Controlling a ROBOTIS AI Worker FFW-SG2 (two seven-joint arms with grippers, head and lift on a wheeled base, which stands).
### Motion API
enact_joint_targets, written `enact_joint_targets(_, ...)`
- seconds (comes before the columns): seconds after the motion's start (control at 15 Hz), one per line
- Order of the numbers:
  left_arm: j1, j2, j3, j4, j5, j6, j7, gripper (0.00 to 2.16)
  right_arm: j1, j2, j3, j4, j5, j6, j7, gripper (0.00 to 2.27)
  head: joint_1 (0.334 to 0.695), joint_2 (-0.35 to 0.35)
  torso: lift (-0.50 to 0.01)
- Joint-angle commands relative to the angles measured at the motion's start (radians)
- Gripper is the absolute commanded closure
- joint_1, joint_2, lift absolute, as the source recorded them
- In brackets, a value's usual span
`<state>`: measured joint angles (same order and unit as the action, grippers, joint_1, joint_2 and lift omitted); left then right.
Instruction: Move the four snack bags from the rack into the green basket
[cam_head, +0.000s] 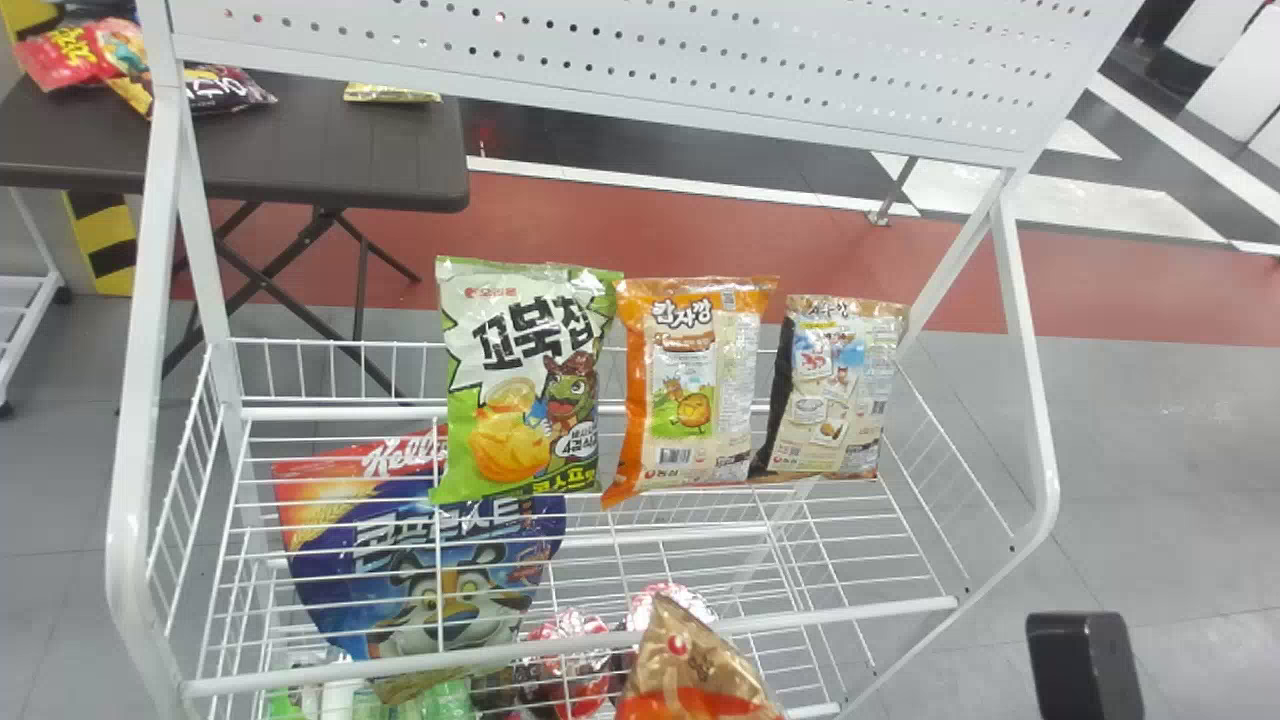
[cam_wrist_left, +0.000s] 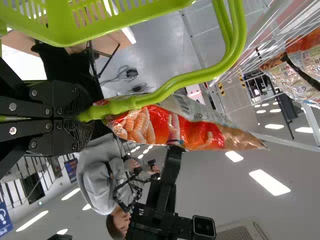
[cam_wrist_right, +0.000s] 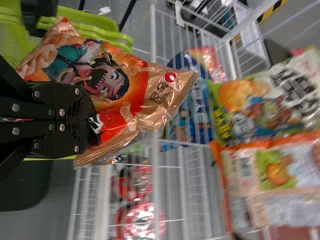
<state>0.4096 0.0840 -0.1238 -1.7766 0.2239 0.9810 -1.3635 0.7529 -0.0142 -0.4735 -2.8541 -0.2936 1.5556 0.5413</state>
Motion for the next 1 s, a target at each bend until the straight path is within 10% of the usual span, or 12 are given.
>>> enact_joint_targets(0.0, 0.006, -0.001, -0.002, -0.023, 0.000, 0.000, 0.001, 1.49, 0.000, 0.006, 0.019, 0.051, 0.040, 0.017, -0.004, 2.25, 0.695, -0.350, 0.000)
enact_joint_targets(0.53, 0.038, 0.000, -0.004, -0.084, 0.000, 0.025, -0.006, 1.49, 0.011, 0.006, 0.101, 0.147, 0.126, -0.127, -0.041, 2.25, 0.695, -0.350, 0.000)
enact_joint_targets(0.93, 0.063, 0.000, -0.028, -0.136, -0.003, 0.049, -0.011, 1.48, 0.017, -0.024, 0.397, 0.317, 0.246, -0.326, -0.095, 2.25, 0.695, -0.350, 0.000)
